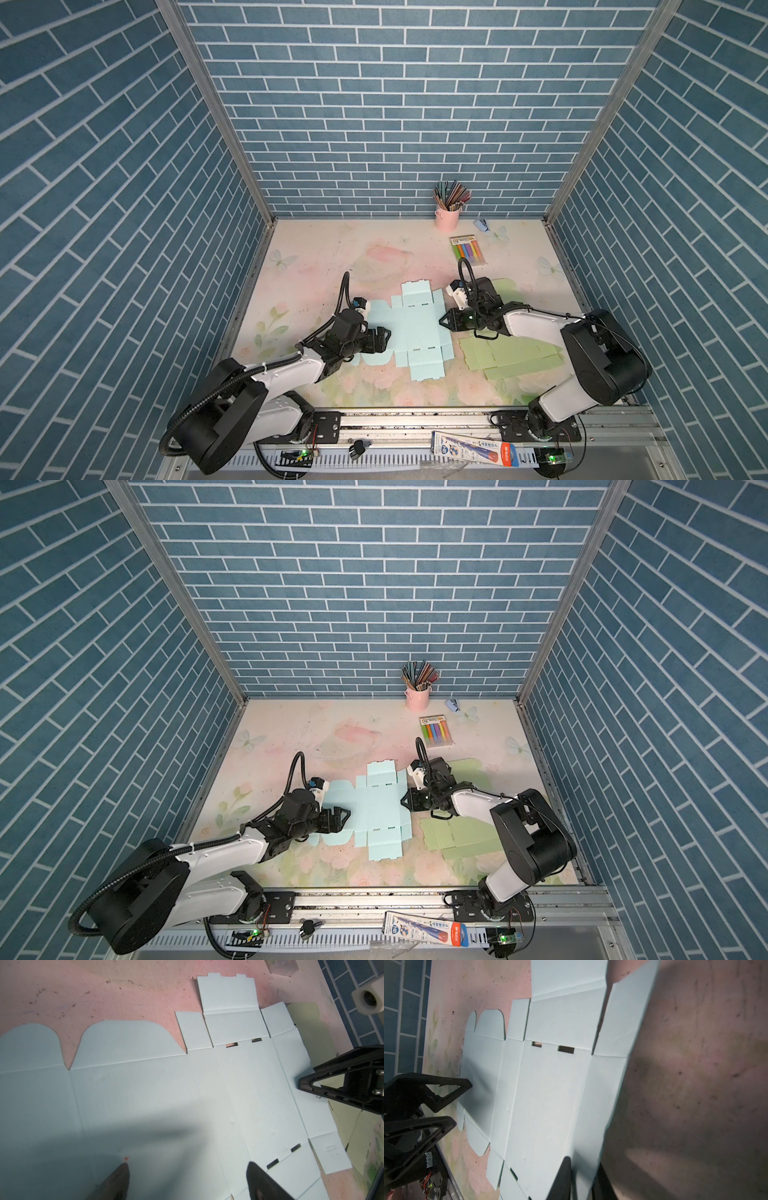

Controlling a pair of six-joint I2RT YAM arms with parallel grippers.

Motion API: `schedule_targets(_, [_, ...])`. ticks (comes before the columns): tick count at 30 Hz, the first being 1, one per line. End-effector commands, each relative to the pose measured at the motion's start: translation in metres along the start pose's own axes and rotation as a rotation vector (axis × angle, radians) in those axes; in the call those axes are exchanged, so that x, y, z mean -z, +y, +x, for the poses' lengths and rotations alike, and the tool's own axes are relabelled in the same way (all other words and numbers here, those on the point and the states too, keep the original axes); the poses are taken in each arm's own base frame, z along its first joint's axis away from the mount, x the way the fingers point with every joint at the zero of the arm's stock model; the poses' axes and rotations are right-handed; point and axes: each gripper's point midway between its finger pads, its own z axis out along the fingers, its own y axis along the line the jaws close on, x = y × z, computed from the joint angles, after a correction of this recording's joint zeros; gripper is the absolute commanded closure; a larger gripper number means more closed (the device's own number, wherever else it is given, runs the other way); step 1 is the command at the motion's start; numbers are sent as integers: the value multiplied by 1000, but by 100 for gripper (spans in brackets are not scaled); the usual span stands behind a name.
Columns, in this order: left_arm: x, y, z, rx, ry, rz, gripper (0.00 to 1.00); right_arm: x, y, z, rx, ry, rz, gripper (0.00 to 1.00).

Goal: Fold the paper box

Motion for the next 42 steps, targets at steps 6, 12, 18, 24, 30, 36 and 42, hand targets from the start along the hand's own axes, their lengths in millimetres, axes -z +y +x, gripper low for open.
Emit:
schedule_targets(6, [9, -6, 3, 7, 7, -6, 11, 18, 3, -17, 71, -40, 43, 98])
schedule_targets(12, [35, -25, -23, 0, -65, 38, 12, 42, -2, -23, 268, 32, 229, 100])
schedule_targets(18, [46, -67, -54, -5, -122, 197, 61, 37, 23, -23, 445, 81, 285, 100])
schedule_targets(24, [40, -80, -92, 13, -193, 263, 100, 25, 52, -22, 561, 81, 242, 100])
schedule_targets(30, [32, -75, -140, 26, -269, 294, 100, 25, 72, -17, 702, 49, 238, 100])
schedule_targets(36, [12, -83, -175, 7, -276, 324, 100, 32, 83, -21, 744, -6, 220, 100])
schedule_targets(42, [-7, -86, -189, -24, -257, 316, 100, 34, 92, -19, 805, -23, 220, 100])
